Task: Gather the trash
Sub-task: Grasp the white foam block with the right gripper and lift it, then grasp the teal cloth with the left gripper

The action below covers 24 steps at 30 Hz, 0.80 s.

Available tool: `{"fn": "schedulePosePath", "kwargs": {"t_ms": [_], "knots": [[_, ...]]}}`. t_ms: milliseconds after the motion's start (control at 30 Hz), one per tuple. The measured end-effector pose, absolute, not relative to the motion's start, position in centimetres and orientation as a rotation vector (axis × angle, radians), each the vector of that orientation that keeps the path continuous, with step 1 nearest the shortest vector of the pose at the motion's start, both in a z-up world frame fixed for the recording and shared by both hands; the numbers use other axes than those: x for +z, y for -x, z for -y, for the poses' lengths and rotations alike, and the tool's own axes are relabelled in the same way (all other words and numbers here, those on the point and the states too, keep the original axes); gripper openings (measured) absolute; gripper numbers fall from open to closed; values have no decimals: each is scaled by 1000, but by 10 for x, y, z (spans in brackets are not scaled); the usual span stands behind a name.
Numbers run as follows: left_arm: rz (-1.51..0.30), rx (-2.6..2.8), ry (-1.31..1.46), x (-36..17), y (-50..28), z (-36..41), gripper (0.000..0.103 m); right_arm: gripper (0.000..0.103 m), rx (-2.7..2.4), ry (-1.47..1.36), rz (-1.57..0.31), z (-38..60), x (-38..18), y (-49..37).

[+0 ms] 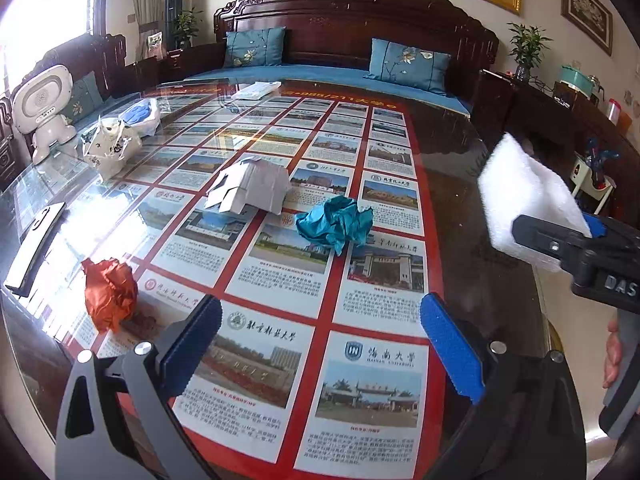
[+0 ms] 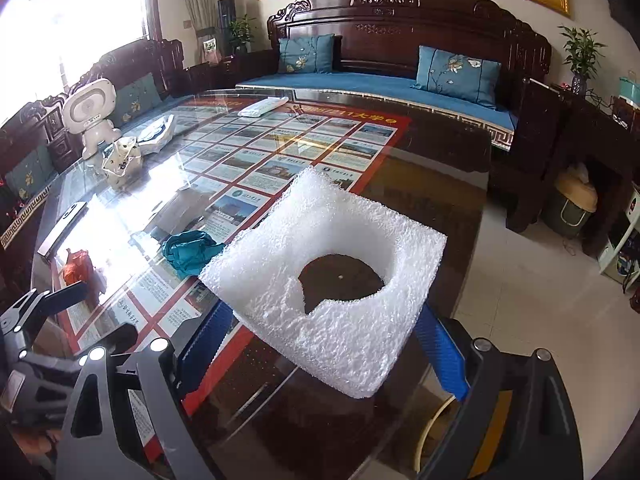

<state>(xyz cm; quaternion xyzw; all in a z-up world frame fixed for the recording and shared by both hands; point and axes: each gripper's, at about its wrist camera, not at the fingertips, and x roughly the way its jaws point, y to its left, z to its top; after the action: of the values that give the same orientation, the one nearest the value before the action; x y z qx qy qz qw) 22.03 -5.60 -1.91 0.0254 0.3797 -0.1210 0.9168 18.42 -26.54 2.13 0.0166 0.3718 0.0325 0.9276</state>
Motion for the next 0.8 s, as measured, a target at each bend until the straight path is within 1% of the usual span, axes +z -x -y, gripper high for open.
{"fn": "schedulePosePath", "kwargs": {"t_ms": [100, 267, 533, 567, 600, 633, 667, 700, 800], "knots": [[-796, -260, -54, -21, -245, 71, 99, 87, 74, -38, -754, 277, 27, -179], [-877, -329, -19, -36, -287, 91, 99, 87, 78, -32, -745, 289, 29, -178], [-929, -253, -38, -46, -329, 93, 98, 87, 94, -50, -737, 305, 30, -184], [-936, -258, -29, -47, -329, 92, 91, 87, 96, -53, -735, 306, 30, -184], [-950, -266, -24, -49, -330, 92, 75, 87, 97, -54, -732, 307, 30, -185], [-961, -267, -26, -50, -330, 93, 66, 87, 100, -56, -731, 307, 30, -185], [-947, -256, -48, -50, -327, 95, 54, 87, 106, -57, -733, 308, 29, -185], [-953, -261, -58, -50, -326, 97, 50, 87, 108, -59, -733, 307, 29, -186], [-957, -286, -23, -47, -322, 94, 46, 87, 115, -65, -736, 308, 28, -186]]}}
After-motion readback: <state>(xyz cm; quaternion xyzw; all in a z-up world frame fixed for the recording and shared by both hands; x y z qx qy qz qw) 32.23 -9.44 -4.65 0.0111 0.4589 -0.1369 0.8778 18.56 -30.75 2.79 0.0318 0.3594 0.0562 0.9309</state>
